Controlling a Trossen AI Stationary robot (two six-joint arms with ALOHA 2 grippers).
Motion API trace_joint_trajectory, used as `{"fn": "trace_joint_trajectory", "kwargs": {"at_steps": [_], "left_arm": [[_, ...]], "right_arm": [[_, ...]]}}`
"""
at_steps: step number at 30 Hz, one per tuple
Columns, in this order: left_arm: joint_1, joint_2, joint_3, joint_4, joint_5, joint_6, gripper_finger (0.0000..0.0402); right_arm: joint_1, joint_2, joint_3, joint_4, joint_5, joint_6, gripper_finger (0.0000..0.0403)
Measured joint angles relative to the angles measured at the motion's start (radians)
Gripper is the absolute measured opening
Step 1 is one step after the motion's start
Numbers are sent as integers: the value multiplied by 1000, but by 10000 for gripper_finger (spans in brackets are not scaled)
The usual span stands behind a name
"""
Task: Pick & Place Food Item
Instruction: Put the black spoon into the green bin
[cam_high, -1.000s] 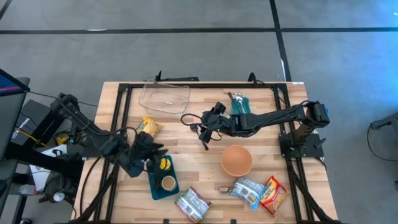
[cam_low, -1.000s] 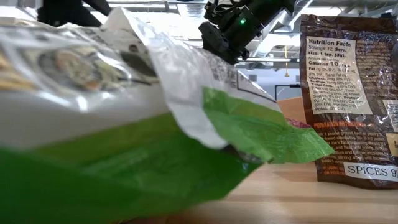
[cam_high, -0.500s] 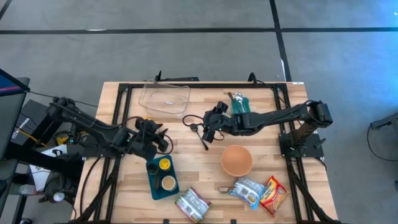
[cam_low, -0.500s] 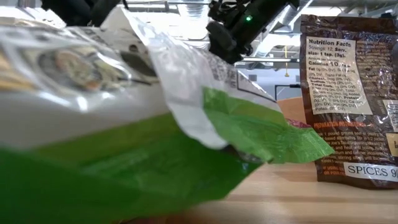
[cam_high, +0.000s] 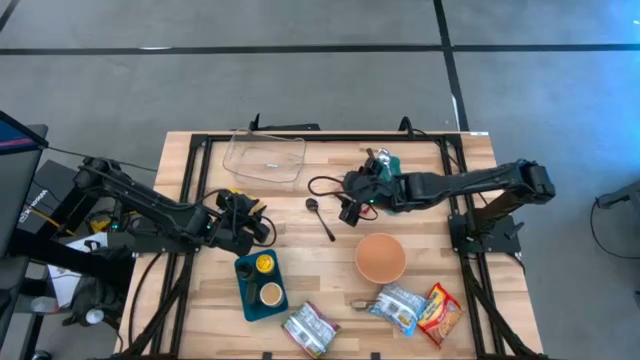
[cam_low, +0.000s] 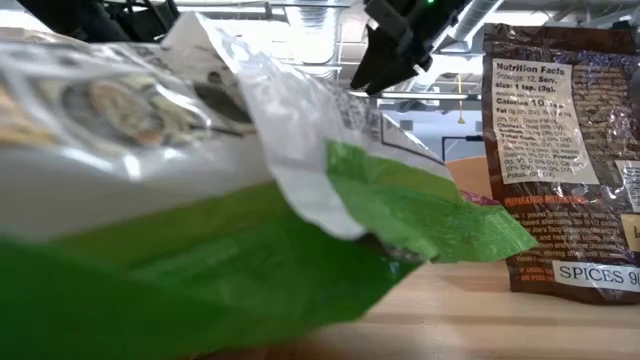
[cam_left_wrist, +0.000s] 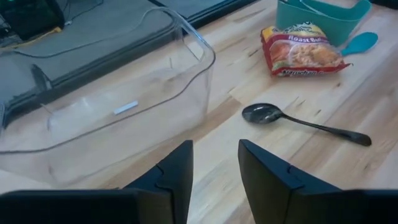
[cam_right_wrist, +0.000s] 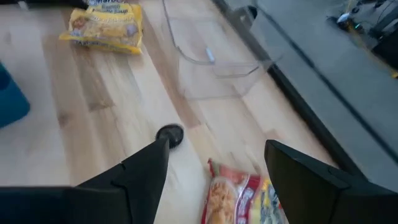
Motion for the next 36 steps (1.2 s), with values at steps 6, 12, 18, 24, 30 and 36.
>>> {"fn": "trace_joint_trajectory", "kwargs": {"at_steps": [6,12,18,24,30,36], "left_arm": [[8,-9,0,50,-3,14,115],[8,-9,0,49,-10,15,115],[8,-9,0,51,-37,16,111],[13,-9,0,70,-54,16,111],[58,-12,0,90,-120,86,111],[162,-70,0,200,-56,298,111]], "right_arm": [[-8,7,0,11,-103,34,260],[-49,42,-13,93,-271,28,260],[-174,68,-53,180,-493,-7,248],[-278,85,-53,199,-505,129,204],[-288,84,-53,198,-505,239,163],[-206,84,-53,201,-392,243,129]]}}
